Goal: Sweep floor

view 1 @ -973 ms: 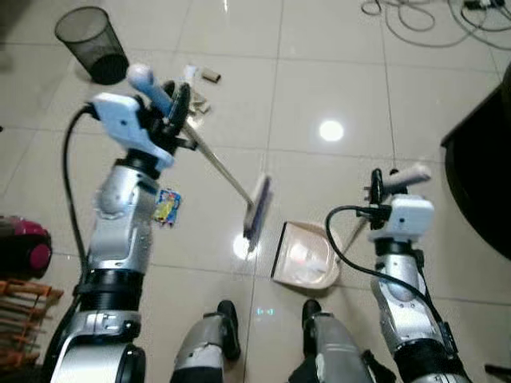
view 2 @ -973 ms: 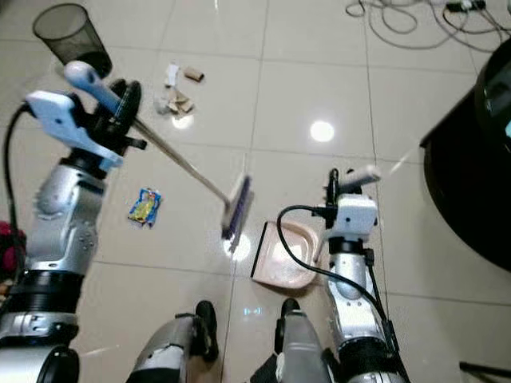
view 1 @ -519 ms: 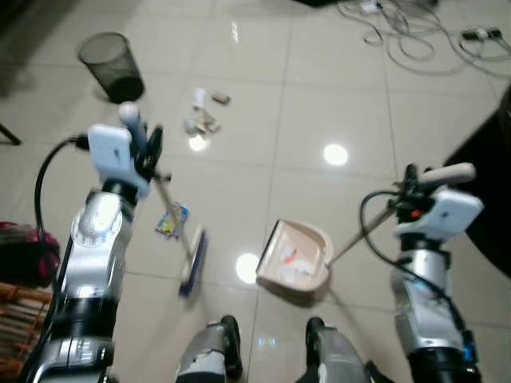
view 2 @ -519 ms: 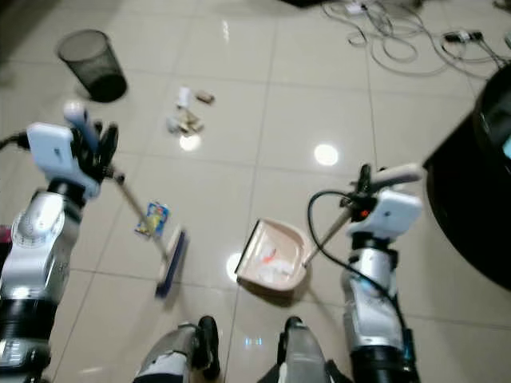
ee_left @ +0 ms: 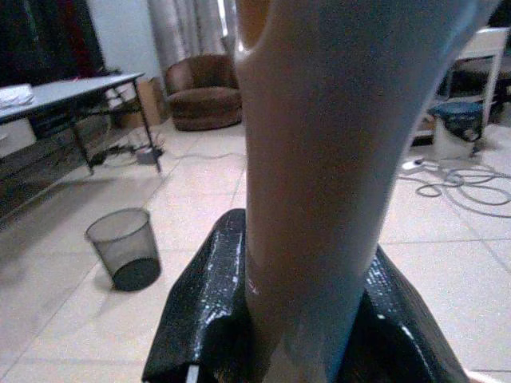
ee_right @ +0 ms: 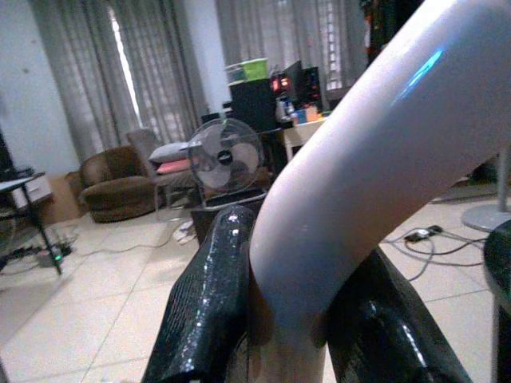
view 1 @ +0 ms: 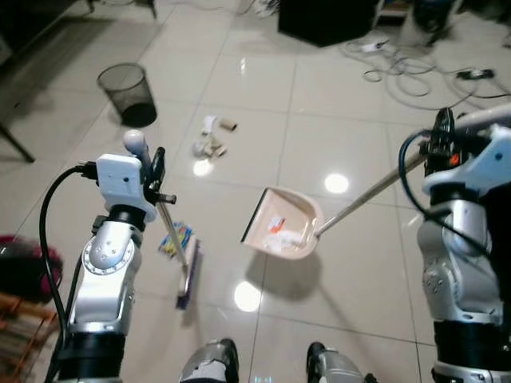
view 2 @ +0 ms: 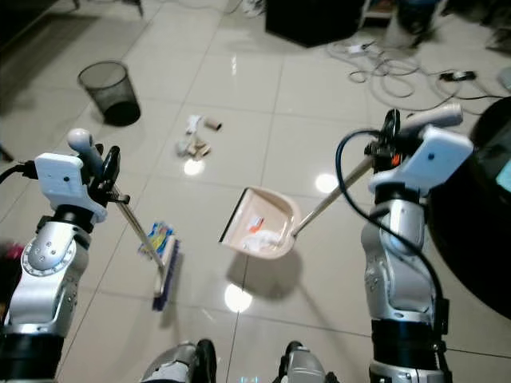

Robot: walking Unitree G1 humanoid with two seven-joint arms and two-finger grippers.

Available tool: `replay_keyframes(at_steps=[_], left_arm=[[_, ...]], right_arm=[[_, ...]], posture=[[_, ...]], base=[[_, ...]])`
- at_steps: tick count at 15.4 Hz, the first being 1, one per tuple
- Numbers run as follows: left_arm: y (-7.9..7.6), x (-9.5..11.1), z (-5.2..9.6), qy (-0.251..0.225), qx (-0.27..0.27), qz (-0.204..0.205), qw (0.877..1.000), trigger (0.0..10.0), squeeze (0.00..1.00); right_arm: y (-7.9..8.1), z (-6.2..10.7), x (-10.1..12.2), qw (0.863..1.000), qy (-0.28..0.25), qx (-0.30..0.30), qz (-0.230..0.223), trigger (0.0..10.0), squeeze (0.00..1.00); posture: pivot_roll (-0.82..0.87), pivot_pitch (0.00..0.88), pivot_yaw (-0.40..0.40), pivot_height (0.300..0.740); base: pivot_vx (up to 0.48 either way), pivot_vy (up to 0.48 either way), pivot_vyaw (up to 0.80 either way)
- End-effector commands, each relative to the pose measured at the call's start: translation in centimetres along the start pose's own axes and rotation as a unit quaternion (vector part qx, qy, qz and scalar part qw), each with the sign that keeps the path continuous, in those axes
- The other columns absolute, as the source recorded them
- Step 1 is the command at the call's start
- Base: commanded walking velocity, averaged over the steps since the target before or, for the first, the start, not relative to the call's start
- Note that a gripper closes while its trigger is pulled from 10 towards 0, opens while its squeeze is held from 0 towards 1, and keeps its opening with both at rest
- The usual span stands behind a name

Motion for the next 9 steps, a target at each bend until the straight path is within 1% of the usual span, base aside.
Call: replay_keyframes(at_steps=[1,2,3,4,5,6,8,9], left_arm=[[-0.8,0.7,0.1,-0.010,-0.008,0.000,1.000,10.0,0.00],[-0.9,0.6,0.2,-0.008,-0.007,0.002,1.000,10.0,0.00],[-2.2,0.5,0.7,-0.003,-0.027,0.005,1.000,10.0,0.00],[-2.7,0.5,0.9,-0.003,-0.037,0.007,0.999,10.0,0.00],[-2.9,0.5,1.0,-0.003,-0.037,0.006,0.999,10.0,0.00],[-2.8,0.5,1.0,-0.003,-0.031,0.012,0.999,10.0,0.00],[-2.6,0.5,1.0,-0.001,-0.022,0.011,1.000,10.0,0.00],[-2.4,0.5,0.9,0.000,-0.013,0.011,1.000,10.0,0.00]], right_arm=[[-0.4,-0.5,1.6,1.000,-0.015,-0.010,-0.012,10.0,0.00],[-0.4,-0.6,1.7,1.000,-0.015,-0.011,-0.017,10.0,0.00],[-0.7,-0.9,1.9,0.999,-0.014,-0.020,-0.035,10.0,0.00],[-0.9,-1.0,2.0,0.999,-0.013,-0.025,-0.038,10.0,0.00],[-1.0,-1.1,2.3,0.999,-0.015,-0.027,-0.040,10.0,0.00],[-0.9,-1.4,2.8,0.998,-0.020,-0.028,-0.044,10.0,0.00],[-0.5,-1.6,3.4,0.999,-0.021,-0.021,-0.045,10.0,0.00],[0.0,-1.7,4.0,0.999,-0.025,-0.008,-0.040,10.0,0.00]], posture=[[0.01,0.101,0.059,0.740],[0.01,0.099,0.061,0.740],[0.01,0.098,0.062,0.740],[0.01,0.095,0.064,0.740],[0.01,0.093,0.066,0.740],[0.01,0.091,0.067,0.740],[0.01,0.088,0.067,0.740],[0.00,0.085,0.066,0.740]], base=[[0.465,0.000,0.00],[0.465,0.000,0.00],[0.465,0.000,0.00],[0.465,0.000,0.00],[0.465,0.000,0.00],[0.469,0.000,0.00],[0.467,0.000,0.00],[0.469,0.000,0.00]])
Point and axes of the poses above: a point about 5 cm out from each wrist's last joint towards the gripper, its own z axis pointing back from the gripper into the wrist, its own x axis along the axis of the wrist's last joint, y = z × x, the point moved 5 cm from there along -z, pointing out of the wrist towards the gripper
